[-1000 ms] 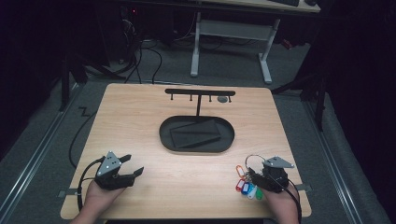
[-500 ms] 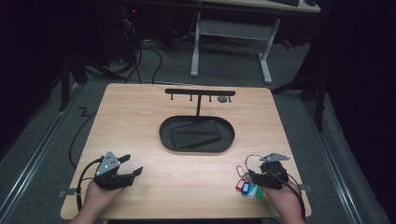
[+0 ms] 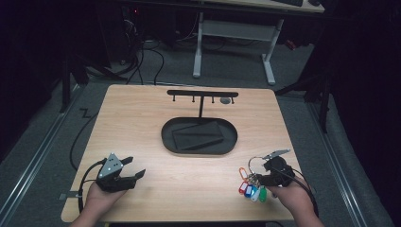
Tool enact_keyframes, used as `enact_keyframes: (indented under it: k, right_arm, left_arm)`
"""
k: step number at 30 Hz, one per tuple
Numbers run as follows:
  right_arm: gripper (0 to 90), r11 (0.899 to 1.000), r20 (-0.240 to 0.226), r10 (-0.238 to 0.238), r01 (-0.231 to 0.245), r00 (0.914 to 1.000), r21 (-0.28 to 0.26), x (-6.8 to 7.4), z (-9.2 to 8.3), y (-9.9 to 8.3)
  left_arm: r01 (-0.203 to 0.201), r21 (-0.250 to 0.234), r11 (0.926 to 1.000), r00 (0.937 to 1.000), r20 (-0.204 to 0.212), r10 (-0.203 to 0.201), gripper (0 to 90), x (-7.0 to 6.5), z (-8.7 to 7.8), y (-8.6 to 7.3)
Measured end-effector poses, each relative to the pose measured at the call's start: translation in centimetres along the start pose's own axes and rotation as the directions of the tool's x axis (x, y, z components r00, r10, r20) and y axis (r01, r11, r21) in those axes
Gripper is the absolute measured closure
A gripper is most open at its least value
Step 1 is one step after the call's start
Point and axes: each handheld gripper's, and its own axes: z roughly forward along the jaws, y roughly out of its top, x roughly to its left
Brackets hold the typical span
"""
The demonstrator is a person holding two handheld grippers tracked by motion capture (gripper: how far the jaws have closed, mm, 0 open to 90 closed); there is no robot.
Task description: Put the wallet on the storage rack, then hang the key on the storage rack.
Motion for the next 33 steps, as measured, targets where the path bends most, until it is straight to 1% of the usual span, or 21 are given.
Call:
enact_keyframes:
  k: [1, 2, 3, 4, 5, 6, 9, 12, 14, 15, 16, 19, 22, 23, 25, 26, 27, 29, 33]
  right_arm:
    - [42.0, 0.999, -0.011, -0.008, 0.008, 0.9999, 0.039, -0.1, 0.0, 0.2]
    - [42.0, 0.999, -0.011, -0.008, 0.008, 0.9999, 0.039, -0.1, 0.0, 0.2]
    - [42.1, 0.997, -0.029, -0.019, 0.021, 0.9994, 0.072, -0.2, 0.1, 0.4]
    - [42.1, 0.997, -0.029, -0.019, 0.021, 0.9994, 0.072, -0.2, 0.1, 0.4]
    - [42.0, 0.993, -0.039, -0.029, 0.033, 0.9988, 0.11, -0.4, 0.1, 0.8]
    - [42.0, 0.993, -0.039, -0.029, 0.033, 0.9988, 0.11, -0.4, 0.1, 0.8]
    - [42.0, 0.988, -0.049, -0.028, 0.035, 0.9984, 0.148, -0.9, 0.1, 1.3]
    - [42.3, 0.983, -0.042, -0.025, 0.032, 0.9988, 0.181, -1.5, 0.1, 1.6]
    - [42.2, 0.981, -0.041, -0.017, 0.024, 0.999, 0.195, -2.1, 0.2, 1.8]
    - [42.3, 0.979, -0.047, -0.007, 0.016, 0.9989, 0.202, -2.6, 0.2, 2.0]
    - [42.3, 0.979, -0.047, -0.007, 0.016, 0.9989, 0.202, -2.6, 0.2, 2.0]
    - [43.9, 0.977, -0.046, 0.014, -0.004, 0.9988, 0.212, -3.2, 0.4, 2.1]
    - [45.7, 0.97, -0.05, 0.027, -0.015, 0.9984, 0.241, -3.6, 0.6, 2.4]
    - [45.7, 0.968, -0.049, 0.033, -0.02, 0.9982, 0.248, -3.7, 0.7, 2.4]
    - [46.0, 0.96, -0.044, 0.047, -0.033, 0.998, 0.279, -4.3, 0.9, 2.5]
    - [46.0, 0.96, -0.044, 0.047, -0.033, 0.998, 0.279, -4.3, 0.9, 2.5]
    - [46.1, 0.957, -0.039, 0.053, -0.04, 0.9978, 0.286, -4.5, 1.1, 2.6]
    - [47.0, 0.953, -0.031, 0.052, -0.04, 0.9982, 0.302, -4.9, 1.5, 2.8]
    - [48.5, 0.953, -0.036, 0.072, -0.058, 0.9967, 0.298, -5.4, 2.5, 3.1]
  left_arm:
    - [-0.002, -0.001, 1.0, 1.0, -0.001, 0.002, 30.6, 0.0, 0.0, 0.0]
    - [-0.003, -0.001, 1.0, 1.0, -0.002, 0.003, 30.6, 0.0, 0.0, 0.0]
    - [-0.009, 0.001, 1.0, 1.0, -0.002, 0.009, 30.7, 0.0, 0.0, 0.1]
    - [-0.009, 0.001, 1.0, 1.0, -0.002, 0.009, 30.6, 0.0, 0.0, 0.1]
    - [-0.01, 0.001, 0.9999, 0.9999, -0.004, 0.01, 30.6, 0.1, 0.0, 0.1]
    - [-0.01, 0.001, 0.9999, 0.9999, -0.004, 0.01, 30.6, 0.1, 0.0, 0.1]
    - [-0.006, -0.001, 1.0, 1.0, -0.004, 0.006, 30.6, 0.2, -0.1, 0.1]
    - [-0.006, -0.004, 1.0, 1.0, -0.005, 0.006, 30.6, 0.2, -0.1, 0.1]
    - [-0.009, -0.001, 1.0, 1.0, -0.003, 0.009, 30.6, 0.1, 0.0, 0.1]
    - [-0.01, -0.001, 0.9999, 0.9999, -0.001, 0.01, 30.6, 0.1, 0.1, 0.1]
    - [-0.012, 0.001, 0.9999, 0.9999, 0.001, 0.012, 30.6, 0.1, 0.1, 0.1]
    - [-0.015, 0.007, 0.9999, 0.9999, 0.006, 0.015, 30.6, 0.1, 0.3, 0.0]
    - [-0.008, 0.015, 0.9999, 0.9998, 0.016, 0.008, 30.6, 0.3, 0.2, -0.3]
    - [0.001, 0.012, 0.9999, 0.9998, 0.019, -0.001, 30.6, 0.4, 0.0, -0.4]
    - [0.003, 0.006, 1.0, 0.9999, 0.016, -0.003, 30.6, 0.5, -0.3, -0.4]
    - [0.002, 0.001, 1.0, 0.9999, 0.014, -0.002, 30.6, 0.5, -0.4, -0.4]
    - [-0.001, 0.0, 1.0, 0.9999, 0.011, 0.001, 30.7, 0.5, -0.6, -0.4]
    - [-0.013, -0.001, 0.9999, 0.9999, 0.003, 0.013, 30.7, 0.4, -0.7, -0.3]
    - [-0.019, 0.009, 0.9998, 0.9998, 0.002, 0.019, 30.8, 0.1, -0.7, -0.4]
